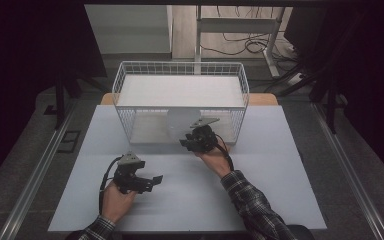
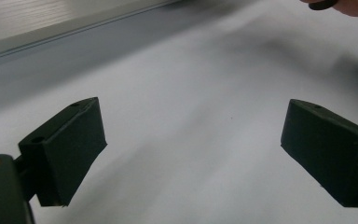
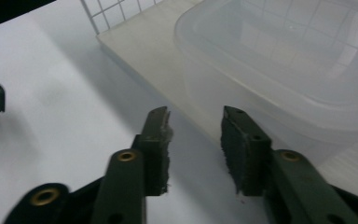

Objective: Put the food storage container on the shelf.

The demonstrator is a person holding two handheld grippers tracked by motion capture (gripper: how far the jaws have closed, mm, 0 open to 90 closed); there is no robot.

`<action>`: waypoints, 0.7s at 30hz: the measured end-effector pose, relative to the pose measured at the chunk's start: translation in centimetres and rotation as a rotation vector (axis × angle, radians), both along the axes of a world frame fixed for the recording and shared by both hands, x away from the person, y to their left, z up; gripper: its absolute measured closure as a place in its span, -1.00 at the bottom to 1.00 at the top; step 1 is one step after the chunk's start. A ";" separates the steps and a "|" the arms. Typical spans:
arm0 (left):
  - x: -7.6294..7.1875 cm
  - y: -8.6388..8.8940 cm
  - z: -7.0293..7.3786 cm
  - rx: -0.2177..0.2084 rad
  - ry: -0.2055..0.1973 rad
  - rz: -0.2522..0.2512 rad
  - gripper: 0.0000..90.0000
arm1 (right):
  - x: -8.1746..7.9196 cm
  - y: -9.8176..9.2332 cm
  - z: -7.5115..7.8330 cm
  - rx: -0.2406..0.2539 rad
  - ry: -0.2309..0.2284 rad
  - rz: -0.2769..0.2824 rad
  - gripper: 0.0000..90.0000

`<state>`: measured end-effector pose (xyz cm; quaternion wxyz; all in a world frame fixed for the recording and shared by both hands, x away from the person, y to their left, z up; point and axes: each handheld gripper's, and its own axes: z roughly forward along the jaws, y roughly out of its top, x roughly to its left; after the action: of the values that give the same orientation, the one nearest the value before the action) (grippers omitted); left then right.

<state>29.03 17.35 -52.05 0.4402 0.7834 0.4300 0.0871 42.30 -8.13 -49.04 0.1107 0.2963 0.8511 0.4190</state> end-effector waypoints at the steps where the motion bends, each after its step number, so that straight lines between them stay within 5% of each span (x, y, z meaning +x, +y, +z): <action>1: 0.0 0.0 -0.1 0.002 -0.002 -0.001 -0.87 | -0.2 0.0 0.0 0.000 0.002 0.000 0.26; 21: 0.0 -0.1 -0.4 -0.033 -0.025 -0.048 -0.89 | -2.2 -1.3 0.2 -0.028 -0.025 0.058 -0.44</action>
<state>29.07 17.30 -52.45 0.4604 0.7849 0.4070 0.0791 40.07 -9.41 -48.86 0.1132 0.2645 0.8638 0.4135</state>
